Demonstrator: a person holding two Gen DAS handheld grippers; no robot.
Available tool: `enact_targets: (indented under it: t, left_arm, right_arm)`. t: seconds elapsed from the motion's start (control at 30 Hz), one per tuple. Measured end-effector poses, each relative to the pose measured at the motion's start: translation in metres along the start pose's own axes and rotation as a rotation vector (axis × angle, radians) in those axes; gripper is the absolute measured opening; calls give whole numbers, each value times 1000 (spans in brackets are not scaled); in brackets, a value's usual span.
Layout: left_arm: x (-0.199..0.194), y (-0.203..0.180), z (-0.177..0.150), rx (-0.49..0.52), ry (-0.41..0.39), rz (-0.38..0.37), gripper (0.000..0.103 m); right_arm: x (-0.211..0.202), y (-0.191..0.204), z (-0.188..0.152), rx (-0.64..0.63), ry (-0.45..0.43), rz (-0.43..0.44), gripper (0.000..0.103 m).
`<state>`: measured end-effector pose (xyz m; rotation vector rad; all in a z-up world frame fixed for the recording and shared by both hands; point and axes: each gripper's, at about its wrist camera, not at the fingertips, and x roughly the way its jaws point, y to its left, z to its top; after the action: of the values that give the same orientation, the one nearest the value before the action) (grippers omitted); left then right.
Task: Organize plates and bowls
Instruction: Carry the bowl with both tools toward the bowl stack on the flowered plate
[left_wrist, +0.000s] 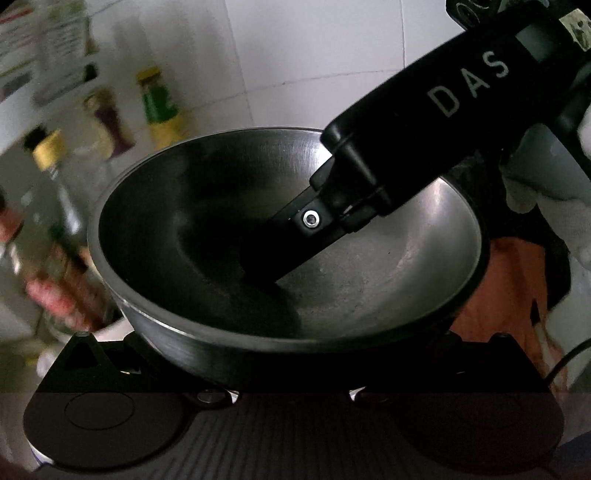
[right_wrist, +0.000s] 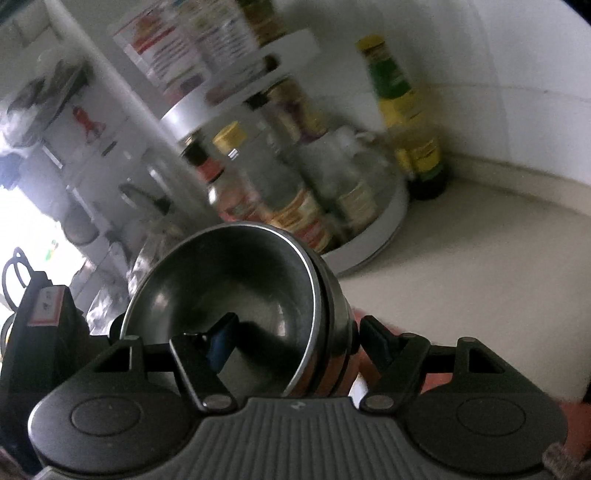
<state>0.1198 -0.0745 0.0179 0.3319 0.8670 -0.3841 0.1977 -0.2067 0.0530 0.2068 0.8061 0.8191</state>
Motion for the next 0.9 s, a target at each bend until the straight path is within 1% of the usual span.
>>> enact_targets:
  t: [0.1, 0.23, 0.3, 0.33, 0.4, 0.43, 0.47, 0.63, 0.73, 0.77, 0.9]
  left_arm:
    - [-12, -2, -23, -30, 22, -9, 103]
    - [-25, -3, -41, -50, 51, -13, 103]
    - [-22, -4, -48, -59, 59, -14, 103]
    - [-30, -1, -53, -65, 60, -14, 103]
    - [-33, 11, -61, -79, 69, -18, 103]
    - [-39, 16, -71, -88, 76, -23, 103]
    - [-43, 15, -65, -93, 84, -28, 103]
    - [-31, 14, -73, -93, 119, -46, 103]
    - [-23, 12, -72, -84, 127, -51, 103]
    - [-9, 27, -68, -81, 127, -51, 103]
    - [11, 32, -66, -84, 134, -61, 103]
  right_arm:
    - [10, 17, -15, 1, 21, 13, 68]
    - [22, 32, -36, 4, 60, 12, 68]
    - [27, 36, -43, 11, 77, 15, 68]
    - [30, 39, -46, 13, 84, 17, 68]
    - [36, 43, -52, 13, 89, 18, 68]
    - [39, 44, -54, 12, 90, 17, 68]
    - [42, 44, -57, 15, 92, 16, 68]
    - [58, 40, -64, 46, 121, -4, 68]
    - [65, 33, -69, 63, 135, -17, 67]
    - [66, 32, -70, 67, 136, -22, 67]
    - [70, 23, -71, 85, 127, -34, 67]
